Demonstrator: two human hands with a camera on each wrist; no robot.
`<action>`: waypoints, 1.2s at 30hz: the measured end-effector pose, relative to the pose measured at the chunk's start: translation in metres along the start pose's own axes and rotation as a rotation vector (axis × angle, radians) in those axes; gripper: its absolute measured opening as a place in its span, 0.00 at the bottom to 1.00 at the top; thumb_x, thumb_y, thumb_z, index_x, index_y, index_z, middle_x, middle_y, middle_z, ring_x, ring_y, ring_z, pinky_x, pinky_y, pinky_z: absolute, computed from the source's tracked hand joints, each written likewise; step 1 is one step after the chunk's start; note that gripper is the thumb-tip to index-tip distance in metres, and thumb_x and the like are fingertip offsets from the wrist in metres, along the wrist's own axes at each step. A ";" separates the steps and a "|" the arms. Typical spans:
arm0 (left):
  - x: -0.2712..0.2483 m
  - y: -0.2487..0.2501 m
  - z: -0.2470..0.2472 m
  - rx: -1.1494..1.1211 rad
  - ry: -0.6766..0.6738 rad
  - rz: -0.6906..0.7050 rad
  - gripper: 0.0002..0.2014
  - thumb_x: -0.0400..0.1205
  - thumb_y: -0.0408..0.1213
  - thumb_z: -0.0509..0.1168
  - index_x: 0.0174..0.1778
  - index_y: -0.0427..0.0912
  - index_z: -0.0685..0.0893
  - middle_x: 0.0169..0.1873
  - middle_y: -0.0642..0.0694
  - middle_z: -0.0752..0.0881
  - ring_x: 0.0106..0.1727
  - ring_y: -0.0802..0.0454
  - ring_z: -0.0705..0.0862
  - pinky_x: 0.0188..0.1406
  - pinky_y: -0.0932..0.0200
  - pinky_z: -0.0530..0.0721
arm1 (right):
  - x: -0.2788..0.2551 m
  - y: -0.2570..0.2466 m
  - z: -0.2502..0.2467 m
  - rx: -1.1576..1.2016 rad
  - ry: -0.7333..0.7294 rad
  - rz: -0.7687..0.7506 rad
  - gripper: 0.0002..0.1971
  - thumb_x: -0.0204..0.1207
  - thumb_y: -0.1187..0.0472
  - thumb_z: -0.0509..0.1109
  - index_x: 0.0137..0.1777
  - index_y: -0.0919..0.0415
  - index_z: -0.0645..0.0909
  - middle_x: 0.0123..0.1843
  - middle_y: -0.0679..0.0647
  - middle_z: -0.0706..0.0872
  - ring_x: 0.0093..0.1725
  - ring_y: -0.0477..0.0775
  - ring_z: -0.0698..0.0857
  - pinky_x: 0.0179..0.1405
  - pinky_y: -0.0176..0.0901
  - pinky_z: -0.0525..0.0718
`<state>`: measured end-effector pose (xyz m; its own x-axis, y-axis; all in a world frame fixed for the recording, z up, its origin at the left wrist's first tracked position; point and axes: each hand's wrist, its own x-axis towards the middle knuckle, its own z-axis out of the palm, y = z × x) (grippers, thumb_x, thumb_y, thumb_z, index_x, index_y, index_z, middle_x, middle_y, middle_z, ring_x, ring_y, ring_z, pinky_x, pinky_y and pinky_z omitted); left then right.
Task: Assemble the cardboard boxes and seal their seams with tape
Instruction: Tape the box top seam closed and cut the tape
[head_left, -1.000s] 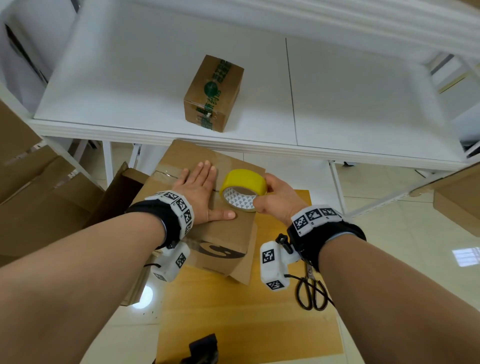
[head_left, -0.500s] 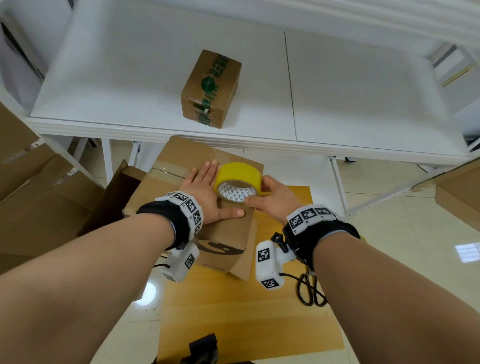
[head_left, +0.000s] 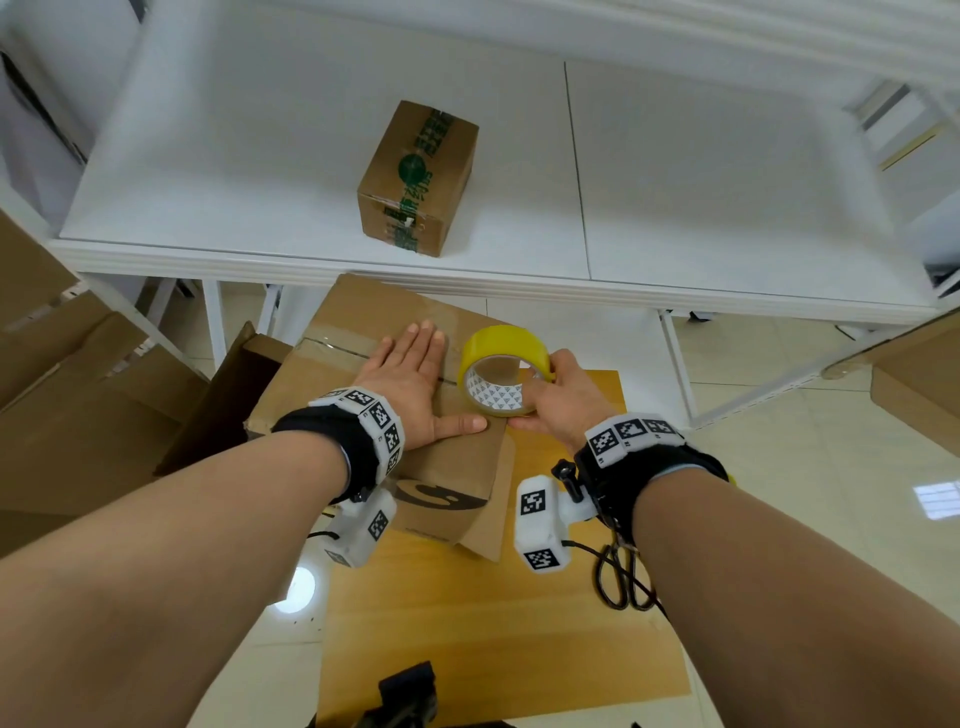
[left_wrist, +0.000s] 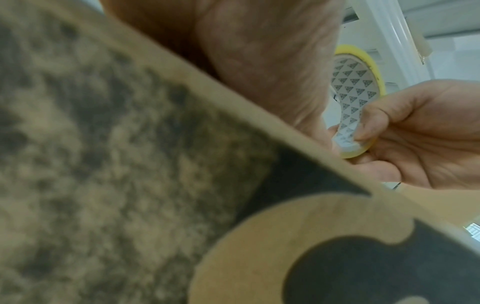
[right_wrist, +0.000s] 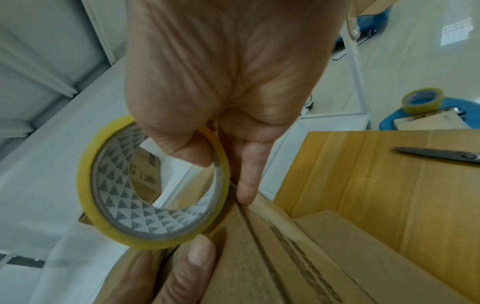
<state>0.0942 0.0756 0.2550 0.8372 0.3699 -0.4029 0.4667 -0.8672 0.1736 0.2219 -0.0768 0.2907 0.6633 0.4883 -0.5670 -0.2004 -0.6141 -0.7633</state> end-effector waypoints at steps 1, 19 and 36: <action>0.000 0.000 -0.001 0.002 -0.004 -0.001 0.63 0.61 0.86 0.38 0.83 0.45 0.32 0.83 0.47 0.32 0.83 0.51 0.33 0.82 0.46 0.36 | 0.000 0.000 0.000 0.014 0.001 0.006 0.14 0.81 0.65 0.66 0.63 0.62 0.69 0.62 0.61 0.80 0.57 0.61 0.87 0.50 0.57 0.92; 0.005 0.012 0.007 -0.044 0.042 -0.009 0.65 0.59 0.87 0.35 0.83 0.43 0.32 0.83 0.46 0.34 0.84 0.50 0.34 0.82 0.46 0.36 | 0.009 0.006 0.013 0.015 0.016 -0.113 0.17 0.80 0.67 0.71 0.64 0.55 0.71 0.60 0.63 0.83 0.53 0.62 0.90 0.48 0.57 0.92; 0.003 0.010 0.004 -0.041 0.084 -0.037 0.62 0.65 0.84 0.42 0.83 0.41 0.33 0.84 0.46 0.38 0.84 0.51 0.37 0.83 0.48 0.40 | 0.017 0.010 0.012 0.288 0.033 -0.001 0.19 0.78 0.74 0.64 0.63 0.51 0.72 0.65 0.62 0.82 0.58 0.67 0.88 0.44 0.62 0.92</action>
<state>0.1005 0.0671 0.2519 0.8392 0.4295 -0.3335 0.5076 -0.8387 0.1971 0.2228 -0.0674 0.2701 0.6859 0.4653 -0.5596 -0.3930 -0.4104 -0.8229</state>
